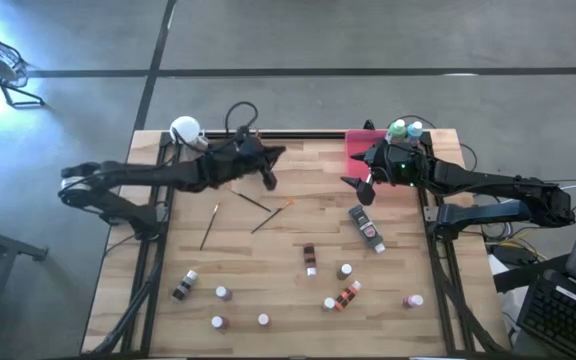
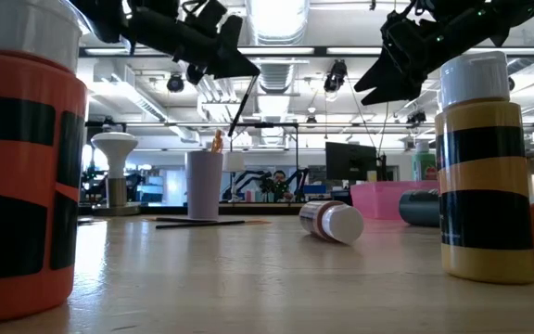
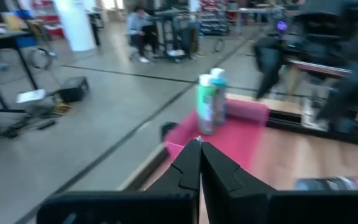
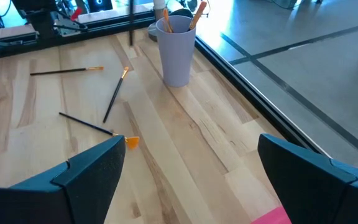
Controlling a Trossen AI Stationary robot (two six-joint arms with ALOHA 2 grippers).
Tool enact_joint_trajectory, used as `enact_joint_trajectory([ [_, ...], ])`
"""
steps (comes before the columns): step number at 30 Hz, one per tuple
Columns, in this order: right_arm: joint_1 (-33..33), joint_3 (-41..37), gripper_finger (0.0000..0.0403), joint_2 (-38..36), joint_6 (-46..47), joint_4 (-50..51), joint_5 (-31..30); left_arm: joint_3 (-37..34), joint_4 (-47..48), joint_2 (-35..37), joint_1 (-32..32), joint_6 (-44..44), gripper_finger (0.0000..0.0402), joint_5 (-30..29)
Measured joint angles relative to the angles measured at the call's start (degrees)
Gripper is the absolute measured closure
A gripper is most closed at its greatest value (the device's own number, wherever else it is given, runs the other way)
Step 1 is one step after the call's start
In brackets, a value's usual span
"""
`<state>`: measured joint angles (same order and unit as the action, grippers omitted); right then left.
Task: Pick & Place Paint Supplies
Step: Put the silver black paint brush into the purple cup
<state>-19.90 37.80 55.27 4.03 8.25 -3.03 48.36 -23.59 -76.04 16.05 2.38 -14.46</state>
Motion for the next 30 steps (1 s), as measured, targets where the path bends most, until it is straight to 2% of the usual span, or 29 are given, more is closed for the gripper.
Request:
enact_joint_trajectory([
  [4,0.0,0.0,0.004,0.0,0.0,0.0,0.0,-1.28,-3.64,0.78,4.08,0.36,0.0399,0.1],
  [11,0.0,0.0,0.004,0.0,0.0,0.0,0.0,-7.43,-23.25,1.78,10.32,1.22,0.0399,8.46],
  [14,0.0,0.0,0.0039,0.0,0.0,0.0,-0.01,-10.21,-28.58,1.78,12.28,1.19,0.04,9.04],
  [20,0.0,0.0,0.0039,0.0,0.0,0.0,0.0,-15.73,-33.55,1.76,15.65,0.74,0.04,8.86],
  [30,-0.01,0.0,0.0039,0.0,0.0,0.0,0.0,-22.94,-41.46,1.63,17.77,-0.9,0.04,8.34],
])
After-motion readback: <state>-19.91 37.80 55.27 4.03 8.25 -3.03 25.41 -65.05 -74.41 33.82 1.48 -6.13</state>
